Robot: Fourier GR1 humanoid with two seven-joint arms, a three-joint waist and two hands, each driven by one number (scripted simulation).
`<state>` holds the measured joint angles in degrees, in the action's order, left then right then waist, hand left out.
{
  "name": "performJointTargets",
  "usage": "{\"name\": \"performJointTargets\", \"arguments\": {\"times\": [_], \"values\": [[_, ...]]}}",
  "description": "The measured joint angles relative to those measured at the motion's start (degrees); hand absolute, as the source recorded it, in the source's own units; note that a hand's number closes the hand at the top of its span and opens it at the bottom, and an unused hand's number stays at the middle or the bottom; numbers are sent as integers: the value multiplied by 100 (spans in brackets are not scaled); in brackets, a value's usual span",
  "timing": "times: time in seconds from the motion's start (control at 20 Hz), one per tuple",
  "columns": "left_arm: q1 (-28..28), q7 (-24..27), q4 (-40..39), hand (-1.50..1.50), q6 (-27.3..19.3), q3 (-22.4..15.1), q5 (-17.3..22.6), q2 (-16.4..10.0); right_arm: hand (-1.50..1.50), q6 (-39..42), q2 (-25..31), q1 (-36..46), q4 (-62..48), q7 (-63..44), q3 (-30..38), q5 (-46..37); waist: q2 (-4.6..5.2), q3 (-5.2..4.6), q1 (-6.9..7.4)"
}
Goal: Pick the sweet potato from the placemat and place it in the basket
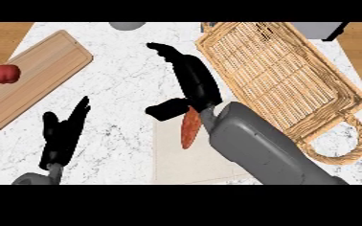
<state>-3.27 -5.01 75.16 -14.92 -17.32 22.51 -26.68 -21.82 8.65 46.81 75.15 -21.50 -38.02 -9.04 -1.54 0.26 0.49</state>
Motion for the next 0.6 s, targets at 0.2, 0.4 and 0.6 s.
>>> {"name": "performJointTargets", "arguments": {"times": [0.2,0.4,0.6], "values": [[166,-10,62,0,27,69,27,-76,-150,770,614,775,143,-1123,-70,-325,-35,13,-119],[275,25,136,0,20,102,14,-75,-150,1865,1062,1539,487,-2136,47,-115,-36,24,-169],[350,23,204,0,89,168,53,-119,-150,3107,1418,2012,755,-2896,260,596,-9,27,-181]]}}
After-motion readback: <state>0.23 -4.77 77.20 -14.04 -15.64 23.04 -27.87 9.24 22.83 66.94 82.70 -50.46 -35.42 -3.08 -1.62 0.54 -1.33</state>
